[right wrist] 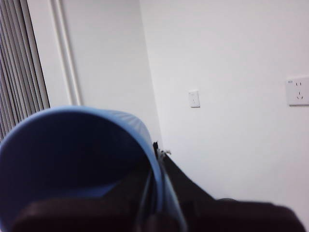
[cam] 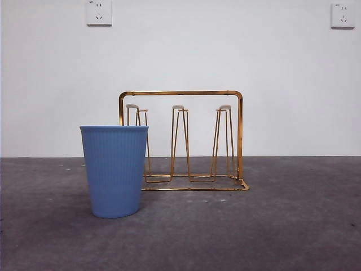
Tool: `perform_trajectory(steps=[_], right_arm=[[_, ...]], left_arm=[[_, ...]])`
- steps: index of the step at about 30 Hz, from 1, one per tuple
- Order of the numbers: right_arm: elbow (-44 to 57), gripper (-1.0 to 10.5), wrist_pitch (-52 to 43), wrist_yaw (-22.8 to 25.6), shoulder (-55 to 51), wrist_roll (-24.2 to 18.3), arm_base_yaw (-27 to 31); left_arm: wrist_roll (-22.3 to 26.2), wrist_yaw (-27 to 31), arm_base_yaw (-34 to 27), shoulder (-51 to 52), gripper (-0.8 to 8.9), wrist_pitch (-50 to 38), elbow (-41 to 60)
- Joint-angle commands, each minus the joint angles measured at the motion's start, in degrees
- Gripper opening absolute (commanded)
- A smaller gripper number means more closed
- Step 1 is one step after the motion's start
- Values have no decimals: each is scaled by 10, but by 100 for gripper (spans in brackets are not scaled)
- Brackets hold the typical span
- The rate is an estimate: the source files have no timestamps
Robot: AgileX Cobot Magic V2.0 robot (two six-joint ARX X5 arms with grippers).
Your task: Pick up cup 1,put cup 1 in the cup rack,pick up cup 2,put cup 2 in the cup rack
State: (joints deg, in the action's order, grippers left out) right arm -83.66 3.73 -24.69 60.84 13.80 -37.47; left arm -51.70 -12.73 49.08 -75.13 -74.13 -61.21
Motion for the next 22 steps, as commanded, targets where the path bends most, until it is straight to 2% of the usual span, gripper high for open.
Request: perform_trajectory(steps=[1,5,10,17,22], right_arm=[[3,-12,-12,3,-3,-10,-1],[3,-12,-14,3,-3,-10,-1],[3,-12,-14,3,-2,-16,-1],[3,-12,-10,2,-2,-16,-1],[3,10,-1,2,-3,-16,-1]], left_arm=[[-1,4,1,-1,497,-6,-2],[-1,12,1,-1,489,-5,-2],[-1,12,0,-1,236,-3,-2],[-2,15,0,-1,10,-3,-2],[-2,19,0,-1,-8,-3,-2]])
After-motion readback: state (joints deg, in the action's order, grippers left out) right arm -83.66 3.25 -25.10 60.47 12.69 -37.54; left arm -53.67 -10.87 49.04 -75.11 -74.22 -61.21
